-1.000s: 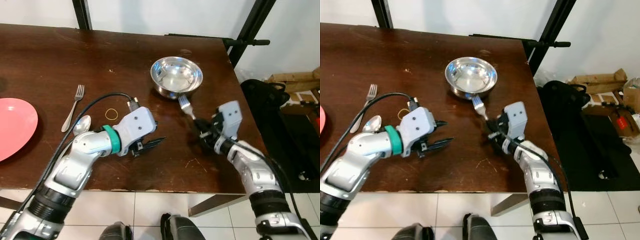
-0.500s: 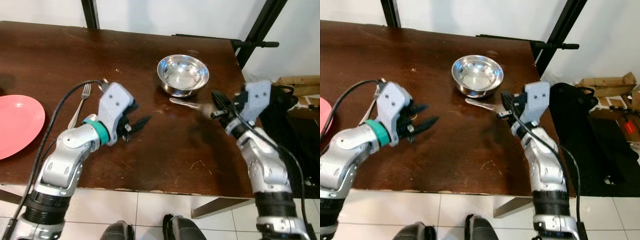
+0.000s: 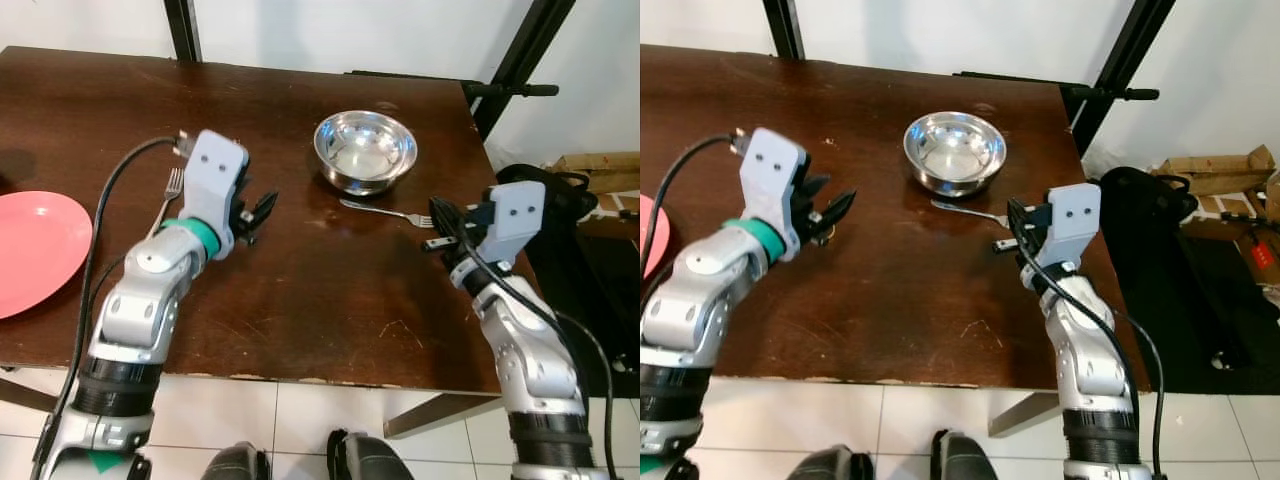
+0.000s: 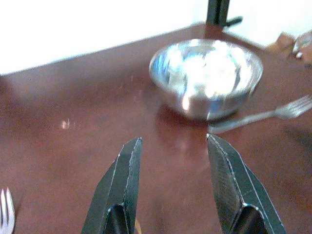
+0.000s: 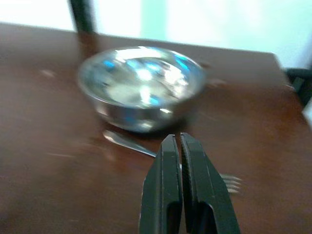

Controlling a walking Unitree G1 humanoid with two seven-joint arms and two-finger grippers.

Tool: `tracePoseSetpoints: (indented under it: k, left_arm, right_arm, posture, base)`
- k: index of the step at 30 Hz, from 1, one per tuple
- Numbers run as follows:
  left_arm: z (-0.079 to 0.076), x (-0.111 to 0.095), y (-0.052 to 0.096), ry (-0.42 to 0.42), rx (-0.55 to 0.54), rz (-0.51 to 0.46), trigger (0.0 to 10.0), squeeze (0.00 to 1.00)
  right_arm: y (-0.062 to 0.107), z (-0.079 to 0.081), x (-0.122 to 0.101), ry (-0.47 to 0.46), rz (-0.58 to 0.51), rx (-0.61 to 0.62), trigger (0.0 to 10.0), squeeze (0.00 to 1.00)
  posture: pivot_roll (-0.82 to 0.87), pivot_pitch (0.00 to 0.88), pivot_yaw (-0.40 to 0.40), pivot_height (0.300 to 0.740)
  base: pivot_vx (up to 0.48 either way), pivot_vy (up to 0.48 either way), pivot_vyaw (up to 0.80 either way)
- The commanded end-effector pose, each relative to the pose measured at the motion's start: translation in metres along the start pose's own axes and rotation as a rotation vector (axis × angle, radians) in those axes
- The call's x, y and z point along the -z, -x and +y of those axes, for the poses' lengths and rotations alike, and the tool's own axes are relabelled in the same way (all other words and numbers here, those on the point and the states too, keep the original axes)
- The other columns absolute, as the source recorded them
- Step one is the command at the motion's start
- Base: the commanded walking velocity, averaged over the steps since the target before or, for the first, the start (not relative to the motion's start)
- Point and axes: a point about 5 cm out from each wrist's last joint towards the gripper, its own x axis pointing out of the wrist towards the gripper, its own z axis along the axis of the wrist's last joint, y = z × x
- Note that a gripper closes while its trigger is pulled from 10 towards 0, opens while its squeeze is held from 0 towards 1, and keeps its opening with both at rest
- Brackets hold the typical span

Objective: Setting the table

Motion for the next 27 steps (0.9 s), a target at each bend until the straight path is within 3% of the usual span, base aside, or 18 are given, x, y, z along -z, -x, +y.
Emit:
tracePoseSetpoints:
  k: [1, 2, 3, 8, 9, 10, 11, 12, 13, 14, 15, 24, 25, 27]
  left_arm:
    - [-0.005, 0.002, -0.001, 0.000, 0.040, 0.005, 10.0, 0.00]
    - [-0.008, 0.001, -0.002, -0.015, 0.068, 0.001, 10.0, 0.00]
    - [-0.018, 0.000, -0.002, -0.066, 0.162, 0.001, 10.0, 0.00]
    - [-0.025, 0.000, -0.001, -0.110, 0.233, -0.002, 10.0, 0.00]
    - [-0.027, 0.000, -0.009, -0.162, 0.259, 0.004, 10.0, 0.00]
    - [-0.027, 0.000, -0.009, -0.162, 0.259, 0.004, 10.0, 0.00]
    - [-0.027, -0.002, -0.013, -0.176, 0.259, 0.004, 10.0, 0.00]
    - [-0.027, -0.002, -0.013, -0.176, 0.259, 0.004, 10.0, 0.00]
    - [-0.026, -0.005, -0.016, -0.185, 0.259, 0.001, 10.0, 0.00]
    - [-0.025, -0.007, -0.017, -0.187, 0.258, -0.003, 10.0, 0.00]
    - [-0.023, -0.010, -0.017, -0.189, 0.258, -0.007, 10.0, 0.00]
    - [-0.011, -0.021, -0.008, -0.220, 0.237, -0.019, 10.0, 0.00]
    - [-0.009, -0.023, -0.003, -0.225, 0.238, -0.019, 10.0, 0.00]
    - [-0.006, -0.024, 0.002, -0.227, 0.228, -0.018, 10.0, 0.00]
  right_arm:
    - [-0.001, -0.005, 0.010, 0.018, 0.058, 0.041, 10.0, 0.00]
    - [-0.004, -0.005, 0.012, 0.026, 0.077, 0.055, 10.0, 0.00]
    - [-0.015, -0.006, 0.018, 0.044, 0.135, 0.092, 10.0, 0.00]
    - [-0.024, -0.005, 0.020, 0.045, 0.153, 0.104, 10.0, 0.00]
    - [-0.037, -0.007, 0.023, 0.013, 0.186, 0.143, 10.0, 0.00]
    - [-0.037, -0.007, 0.023, 0.013, 0.186, 0.143, 10.0, 0.00]
    - [-0.042, -0.007, 0.023, -0.006, 0.196, 0.151, 10.0, 0.22]
    - [-0.042, -0.007, 0.023, -0.006, 0.196, 0.151, 10.0, 0.22]
    - [-0.048, -0.004, 0.023, -0.024, 0.201, 0.148, 10.0, 0.82]
    - [-0.051, -0.001, 0.022, -0.032, 0.201, 0.143, 10.0, 0.82]
    - [-0.055, 0.002, 0.022, -0.030, 0.202, 0.133, 10.0, 1.00]
    - [-0.072, 0.011, 0.016, 0.043, 0.213, 0.102, 10.0, 1.00]
    - [-0.076, 0.010, 0.013, 0.053, 0.208, 0.113, 10.0, 0.00]
    - [-0.082, 0.006, 0.007, 0.059, 0.195, 0.141, 10.0, 0.00]
  posture:
    - [-0.03, 0.000, 0.005, 0.740]
    - [-0.03, 0.000, 0.005, 0.740]
    - [-0.02, 0.014, 0.014, 0.740]
    - [-0.01, 0.026, 0.012, 0.740]
    - [0.02, 0.067, 0.022, 0.740]
    - [0.02, 0.067, 0.022, 0.740]
    - [0.02, 0.067, 0.022, 0.740]
    - [0.02, 0.067, 0.022, 0.740]
    - [0.02, 0.083, 0.034, 0.740]
    - [0.02, 0.085, 0.037, 0.740]
    - [0.03, 0.106, 0.040, 0.740]
    - [0.10, 0.148, 0.040, 0.740]
    - [0.12, 0.148, 0.036, 0.740]
    - [0.13, 0.151, 0.033, 0.740]
  base:
    - [0.000, 0.000, 0.00]
    - [0.000, 0.000, 0.00]
    - [0.000, 0.000, 0.00]
    - [0.000, 0.000, 0.00]
    - [0.000, 0.000, 0.00]
    - [0.000, 0.000, 0.00]
    - [0.000, 0.000, 0.00]
    - [0.000, 0.000, 0.00]
    - [0.000, 0.000, 0.00]
    - [0.000, 0.000, 0.00]
    - [0.000, 0.000, 0.00]
    - [0.000, 0.000, 0.00]
    - [0.000, 0.000, 0.00]
    - [0.000, 0.000, 0.00]
